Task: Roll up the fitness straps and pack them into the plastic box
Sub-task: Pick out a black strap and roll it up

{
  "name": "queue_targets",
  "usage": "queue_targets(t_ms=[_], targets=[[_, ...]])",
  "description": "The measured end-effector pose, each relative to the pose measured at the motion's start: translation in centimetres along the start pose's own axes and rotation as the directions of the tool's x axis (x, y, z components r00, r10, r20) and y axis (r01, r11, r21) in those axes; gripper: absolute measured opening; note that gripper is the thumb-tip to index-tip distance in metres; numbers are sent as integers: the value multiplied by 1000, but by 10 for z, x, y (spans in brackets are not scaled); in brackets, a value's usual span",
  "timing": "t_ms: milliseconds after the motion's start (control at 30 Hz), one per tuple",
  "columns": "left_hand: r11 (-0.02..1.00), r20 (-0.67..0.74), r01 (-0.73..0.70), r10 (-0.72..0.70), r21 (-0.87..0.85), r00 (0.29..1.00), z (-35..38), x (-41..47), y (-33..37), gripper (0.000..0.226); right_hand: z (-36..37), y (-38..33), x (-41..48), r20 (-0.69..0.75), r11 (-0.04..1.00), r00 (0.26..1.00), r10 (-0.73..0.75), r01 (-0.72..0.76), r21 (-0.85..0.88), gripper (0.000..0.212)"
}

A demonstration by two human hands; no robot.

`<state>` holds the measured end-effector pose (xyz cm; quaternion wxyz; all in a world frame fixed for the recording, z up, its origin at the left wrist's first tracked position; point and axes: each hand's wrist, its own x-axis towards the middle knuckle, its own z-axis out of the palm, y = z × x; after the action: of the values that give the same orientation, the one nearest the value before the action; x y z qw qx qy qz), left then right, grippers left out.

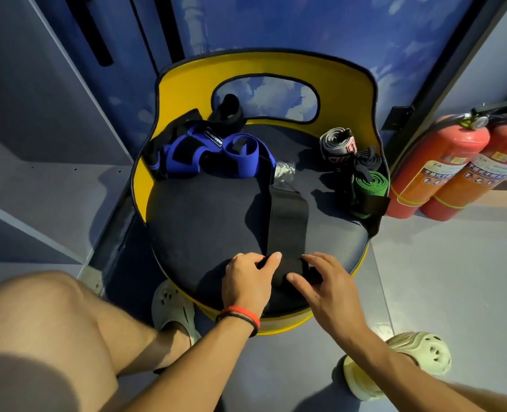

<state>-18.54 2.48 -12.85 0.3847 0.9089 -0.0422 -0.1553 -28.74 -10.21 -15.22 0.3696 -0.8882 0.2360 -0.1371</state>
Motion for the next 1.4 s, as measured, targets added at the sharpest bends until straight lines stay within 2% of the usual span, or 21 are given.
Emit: queue_targets(t_ms=[133, 267, 367, 500, 567, 633, 767, 833, 1000, 1100, 1233, 1333, 1400], targets=[[997, 5, 60, -59, -41, 998, 0, 13, 5, 35, -2, 7, 0, 66, 996, 994, -86, 86, 6, 59], [995, -37, -14, 10, -103, 999, 2, 18, 12, 27, -13, 8, 15, 121, 998, 991, -55, 51, 38, 59], [987, -45, -85, 80, -138, 996, 1, 8, 15, 21, -17, 9, 25, 168, 998, 986, 1, -12, 65, 63], [993, 39, -116, 117, -30, 992, -7, -12, 10, 53, -17, 9, 34, 190, 994, 980, 61, -78, 82, 61], [991, 76, -128, 126, 34, 989, -12, -13, 9, 60, -17, 8, 37, 217, 989, 971, 104, -123, 77, 64], [989, 118, -136, 128, 65, 985, -16, -11, 9, 54, -17, 8, 37, 251, 979, 955, 156, -184, 92, 65], [989, 150, -119, 105, 91, 983, -20, -11, 3, 41, -20, 1, 30, 278, 950, 928, 247, -289, 120, 49], [992, 167, -90, 74, 90, 983, -22, -14, 2, 39, -21, -3, 25, 281, 927, 913, 295, -345, 148, 53], [993, 192, -46, 24, 108, 981, -21, -16, 0, 51, -26, -6, 25, 314, 855, 850, 422, -488, 173, 61], [992, 187, -58, 36, 112, 982, -13, -19, 0, 44, -26, -8, 27, 348, 806, 817, 461, -549, 222, 65], [998, 139, -58, 60, -19, 988, -7, -22, 6, 69, -20, -9, 27, 236, 810, 853, 466, -518, 274, 58], [998, 110, -51, 55, -46, 992, -8, -16, 8, 45, -13, -8, 26, 96, 895, 915, 393, -404, 189, 53], [997, 93, -59, 63, -40, 994, -8, -10, 8, 30, -9, -9, 25, 21, 938, 958, 287, -285, 197, 44]])
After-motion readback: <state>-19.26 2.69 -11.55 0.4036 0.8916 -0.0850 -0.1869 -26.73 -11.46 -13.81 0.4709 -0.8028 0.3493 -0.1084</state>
